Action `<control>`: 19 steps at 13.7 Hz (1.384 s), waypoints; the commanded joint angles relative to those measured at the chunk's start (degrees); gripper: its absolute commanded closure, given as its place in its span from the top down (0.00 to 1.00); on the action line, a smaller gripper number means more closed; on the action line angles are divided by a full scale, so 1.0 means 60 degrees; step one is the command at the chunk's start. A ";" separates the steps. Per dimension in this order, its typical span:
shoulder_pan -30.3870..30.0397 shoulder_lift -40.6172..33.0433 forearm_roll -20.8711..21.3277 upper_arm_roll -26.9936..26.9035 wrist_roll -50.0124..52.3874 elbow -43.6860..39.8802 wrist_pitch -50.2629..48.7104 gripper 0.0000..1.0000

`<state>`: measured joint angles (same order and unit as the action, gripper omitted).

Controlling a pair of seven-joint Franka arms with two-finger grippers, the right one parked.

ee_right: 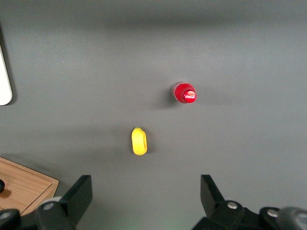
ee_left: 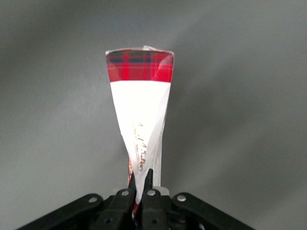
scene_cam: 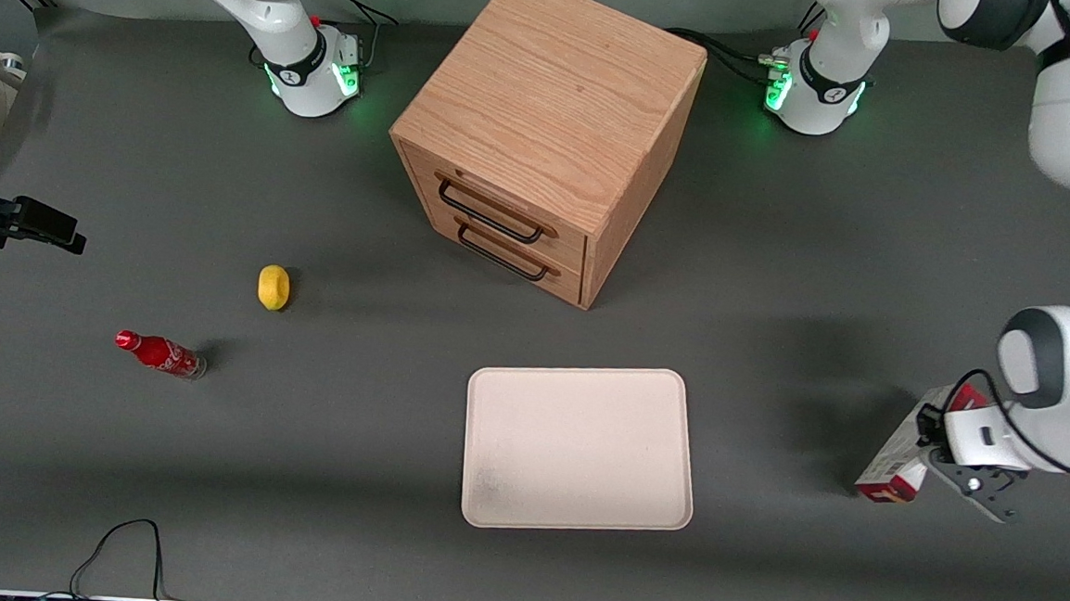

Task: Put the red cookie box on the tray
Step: 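Carry the held box toward the white tray with the left gripper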

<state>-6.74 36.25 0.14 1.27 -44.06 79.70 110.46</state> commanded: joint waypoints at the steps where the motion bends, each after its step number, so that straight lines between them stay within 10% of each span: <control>1: 0.0083 -0.0519 0.0209 -0.0124 0.0150 -0.1894 -0.2771 0.00; 4: -0.0019 -0.0548 0.0181 -0.0139 0.0940 -0.3904 -0.5629 0.00; 11: 0.0010 -0.1193 0.0050 -0.0066 0.1757 -0.3982 -0.6032 0.00; 19: 0.2407 -0.0639 -0.0551 0.1824 1.0103 -0.4113 -0.4294 0.00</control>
<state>3.65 30.13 -3.21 11.96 8.34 56.44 81.21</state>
